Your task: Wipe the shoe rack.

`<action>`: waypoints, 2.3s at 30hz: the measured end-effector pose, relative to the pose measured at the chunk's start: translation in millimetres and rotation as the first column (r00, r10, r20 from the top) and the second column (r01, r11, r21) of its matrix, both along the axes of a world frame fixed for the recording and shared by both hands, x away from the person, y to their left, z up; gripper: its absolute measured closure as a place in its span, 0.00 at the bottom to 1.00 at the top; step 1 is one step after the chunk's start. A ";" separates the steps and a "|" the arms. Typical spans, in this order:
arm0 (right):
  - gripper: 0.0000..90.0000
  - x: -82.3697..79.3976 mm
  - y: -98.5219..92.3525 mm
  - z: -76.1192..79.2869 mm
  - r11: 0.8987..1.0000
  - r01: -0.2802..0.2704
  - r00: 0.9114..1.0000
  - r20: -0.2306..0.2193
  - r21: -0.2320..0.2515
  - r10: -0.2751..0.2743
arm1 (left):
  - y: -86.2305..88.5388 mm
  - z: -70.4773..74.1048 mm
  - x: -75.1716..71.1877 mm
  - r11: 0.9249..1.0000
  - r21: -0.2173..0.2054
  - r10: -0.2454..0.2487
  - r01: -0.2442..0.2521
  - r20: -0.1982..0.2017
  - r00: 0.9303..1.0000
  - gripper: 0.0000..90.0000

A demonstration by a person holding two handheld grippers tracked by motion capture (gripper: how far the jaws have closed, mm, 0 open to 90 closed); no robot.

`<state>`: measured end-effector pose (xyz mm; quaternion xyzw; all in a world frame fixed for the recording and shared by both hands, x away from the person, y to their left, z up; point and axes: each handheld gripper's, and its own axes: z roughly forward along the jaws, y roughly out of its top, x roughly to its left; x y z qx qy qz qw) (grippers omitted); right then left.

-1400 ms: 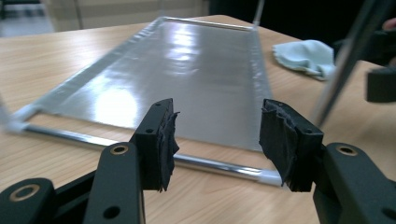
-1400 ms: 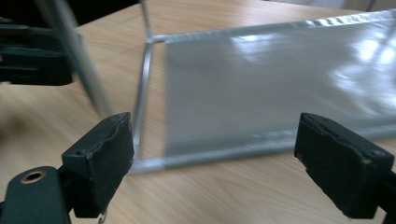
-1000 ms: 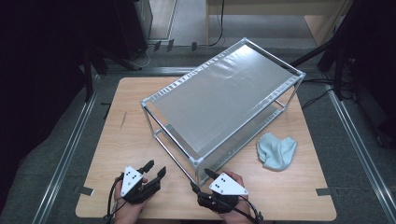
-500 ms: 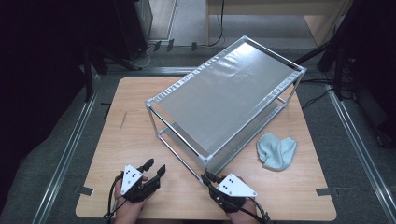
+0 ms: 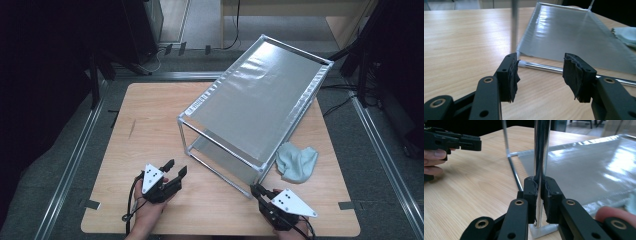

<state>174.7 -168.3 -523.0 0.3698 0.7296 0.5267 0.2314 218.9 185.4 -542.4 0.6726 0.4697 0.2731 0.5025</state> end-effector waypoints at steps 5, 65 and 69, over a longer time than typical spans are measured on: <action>0.92 -6.7 -23.7 1.3 0.999 0.036 0.999 -0.007 -0.004 -0.037 | -13.1 8.7 9.4 0.999 -0.030 0.028 -0.028 -0.014 1.000 0.51; 0.84 49.1 -38.9 8.4 0.986 0.168 0.983 -0.074 -0.013 -0.169 | -2.1 4.1 -79.7 0.986 -0.014 -0.166 0.166 0.020 0.986 0.76; 0.89 48.9 -38.4 8.4 0.987 0.157 0.985 -0.068 -0.019 -0.158 | -2.8 3.2 -79.8 0.984 -0.015 -0.175 0.175 0.020 0.984 0.82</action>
